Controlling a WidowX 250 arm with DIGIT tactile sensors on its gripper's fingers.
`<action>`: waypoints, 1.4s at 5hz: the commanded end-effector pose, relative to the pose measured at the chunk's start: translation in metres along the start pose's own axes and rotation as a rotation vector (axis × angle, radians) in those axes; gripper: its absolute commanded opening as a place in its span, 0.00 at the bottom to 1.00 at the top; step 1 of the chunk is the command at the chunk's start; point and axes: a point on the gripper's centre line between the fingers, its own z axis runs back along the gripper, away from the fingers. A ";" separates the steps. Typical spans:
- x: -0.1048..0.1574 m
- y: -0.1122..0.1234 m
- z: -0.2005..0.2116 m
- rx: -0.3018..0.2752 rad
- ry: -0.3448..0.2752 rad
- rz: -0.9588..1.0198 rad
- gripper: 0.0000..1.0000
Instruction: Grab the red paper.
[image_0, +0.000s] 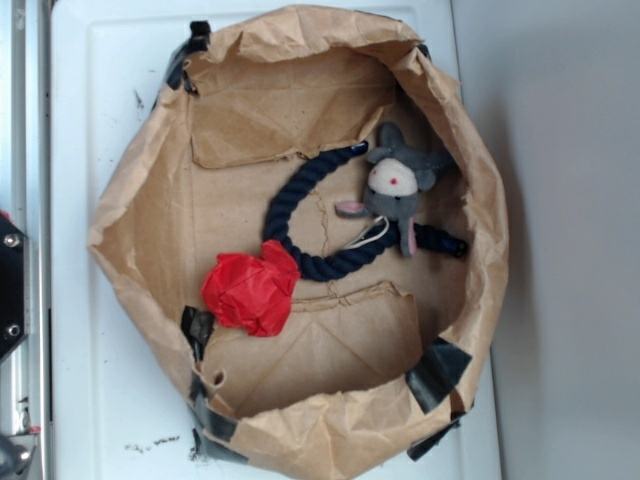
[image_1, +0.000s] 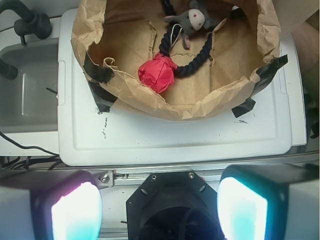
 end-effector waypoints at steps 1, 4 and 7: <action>0.000 0.000 0.000 0.000 0.000 0.000 1.00; 0.101 0.013 -0.015 -0.033 -0.140 0.047 1.00; 0.093 0.010 -0.035 -0.001 -0.068 0.068 1.00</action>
